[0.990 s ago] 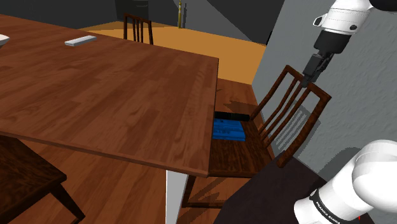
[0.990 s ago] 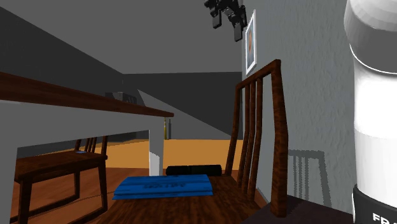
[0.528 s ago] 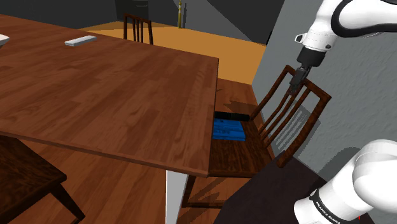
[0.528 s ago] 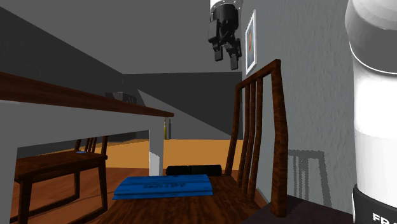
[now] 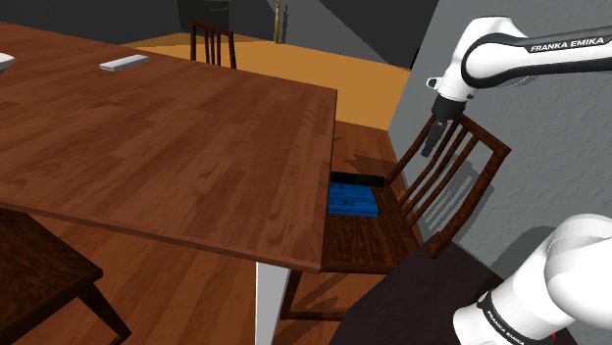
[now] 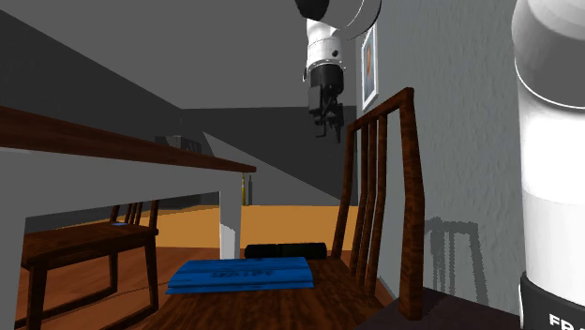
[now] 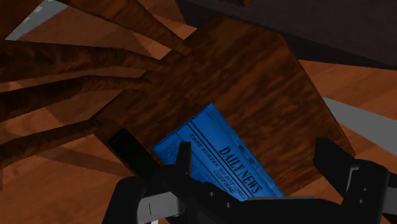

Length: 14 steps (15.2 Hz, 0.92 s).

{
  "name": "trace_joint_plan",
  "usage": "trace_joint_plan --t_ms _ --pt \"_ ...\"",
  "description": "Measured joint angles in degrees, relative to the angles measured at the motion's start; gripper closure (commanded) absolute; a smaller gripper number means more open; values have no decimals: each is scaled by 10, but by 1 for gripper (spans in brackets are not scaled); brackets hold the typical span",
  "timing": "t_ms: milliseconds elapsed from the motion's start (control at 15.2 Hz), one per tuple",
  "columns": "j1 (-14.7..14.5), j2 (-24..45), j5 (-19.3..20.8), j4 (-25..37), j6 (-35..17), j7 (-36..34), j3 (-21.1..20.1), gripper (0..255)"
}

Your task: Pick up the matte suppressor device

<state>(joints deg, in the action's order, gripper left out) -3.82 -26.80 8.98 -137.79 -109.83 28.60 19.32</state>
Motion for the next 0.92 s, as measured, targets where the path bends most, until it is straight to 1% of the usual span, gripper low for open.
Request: trace_joint_plan --t_ms 198,462,660,924 --pt "-10 59 -8 12 -48 53 28 0" --pt "-23 140 -32 32 -105 129 59 0" --pt "-32 221 -70 65 -147 194 77 0" --pt "-30 323 -130 118 -182 284 83 0"
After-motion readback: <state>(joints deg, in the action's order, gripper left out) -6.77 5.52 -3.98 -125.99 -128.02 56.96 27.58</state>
